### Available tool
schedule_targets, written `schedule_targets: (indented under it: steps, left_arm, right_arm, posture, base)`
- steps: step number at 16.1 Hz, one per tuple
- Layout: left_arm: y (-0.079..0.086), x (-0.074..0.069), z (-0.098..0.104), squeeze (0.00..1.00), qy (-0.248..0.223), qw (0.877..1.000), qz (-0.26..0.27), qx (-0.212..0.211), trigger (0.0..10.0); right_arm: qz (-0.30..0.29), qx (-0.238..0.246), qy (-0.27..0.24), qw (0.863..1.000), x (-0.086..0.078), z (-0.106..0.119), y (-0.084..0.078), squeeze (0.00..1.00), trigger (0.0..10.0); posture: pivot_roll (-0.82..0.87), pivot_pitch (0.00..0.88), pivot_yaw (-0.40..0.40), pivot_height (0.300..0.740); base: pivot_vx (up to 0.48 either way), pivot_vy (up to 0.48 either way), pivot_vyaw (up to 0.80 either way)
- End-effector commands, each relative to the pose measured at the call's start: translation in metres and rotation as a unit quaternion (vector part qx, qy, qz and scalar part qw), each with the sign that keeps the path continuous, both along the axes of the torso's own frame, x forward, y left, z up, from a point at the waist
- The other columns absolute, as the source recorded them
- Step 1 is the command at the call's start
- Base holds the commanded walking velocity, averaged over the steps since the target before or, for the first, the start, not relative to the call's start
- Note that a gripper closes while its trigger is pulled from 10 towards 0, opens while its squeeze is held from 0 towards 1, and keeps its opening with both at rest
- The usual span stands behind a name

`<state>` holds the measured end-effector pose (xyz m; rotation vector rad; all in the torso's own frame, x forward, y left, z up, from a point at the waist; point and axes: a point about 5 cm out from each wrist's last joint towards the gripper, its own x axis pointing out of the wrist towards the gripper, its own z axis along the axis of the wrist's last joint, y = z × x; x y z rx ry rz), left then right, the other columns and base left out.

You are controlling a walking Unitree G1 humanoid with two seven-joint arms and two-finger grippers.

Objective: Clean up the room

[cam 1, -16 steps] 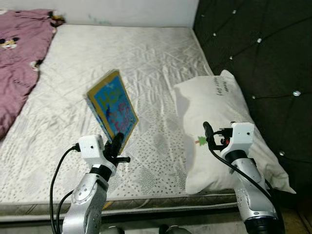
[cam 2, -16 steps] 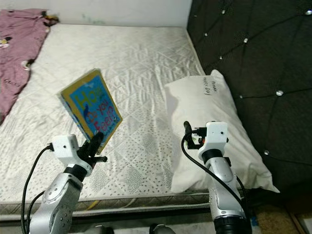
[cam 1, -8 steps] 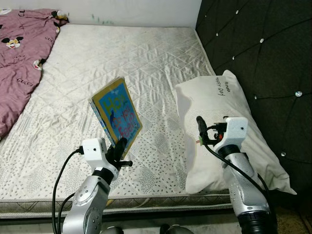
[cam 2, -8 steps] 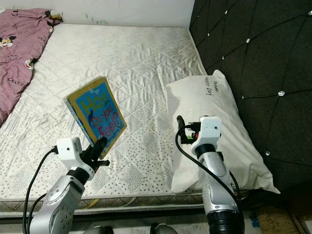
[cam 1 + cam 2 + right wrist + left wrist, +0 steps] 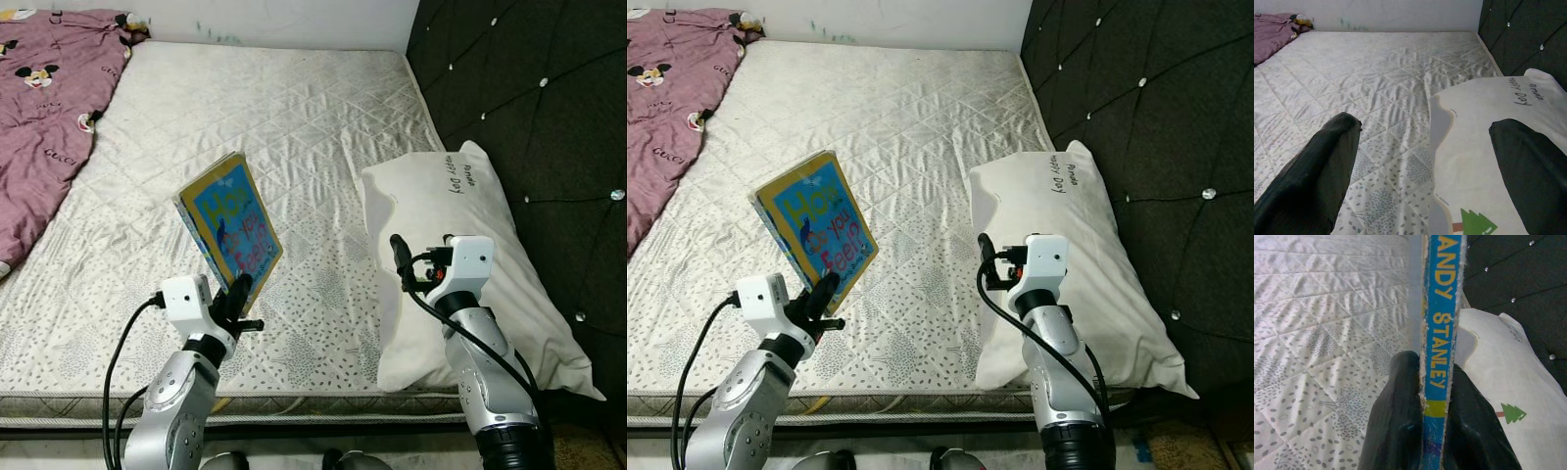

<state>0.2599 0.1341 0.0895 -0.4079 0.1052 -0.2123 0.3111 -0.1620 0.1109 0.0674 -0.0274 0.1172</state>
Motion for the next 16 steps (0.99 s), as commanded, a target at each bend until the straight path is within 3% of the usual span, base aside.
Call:
schedule_targets:
  steps: [1, 16]
  left_arm:
    - [-0.0004, 0.0022, 0.0046, 0.0, -0.011, 1.0, 0.0, 0.001, 10.0]
    - [-0.0023, 0.0042, 0.0045, 0.0, -0.009, 1.0, -0.001, 0.004, 10.0]
  right_arm:
    - [-0.001, 0.001, 0.001, 1.0, -0.001, 0.0009, -0.0013, 0.0, 10.0]
    - [0.007, 0.001, 0.002, 1.0, -0.0017, 0.0001, 0.0003, 0.0, 10.0]
  posture:
    - [-0.02, 0.19, -0.031, 0.74]
    - [-0.02, 0.198, -0.033, 0.589]
  base:
    - [0.0, 0.0, 0.0]
    - [0.0, 0.0, 0.0]
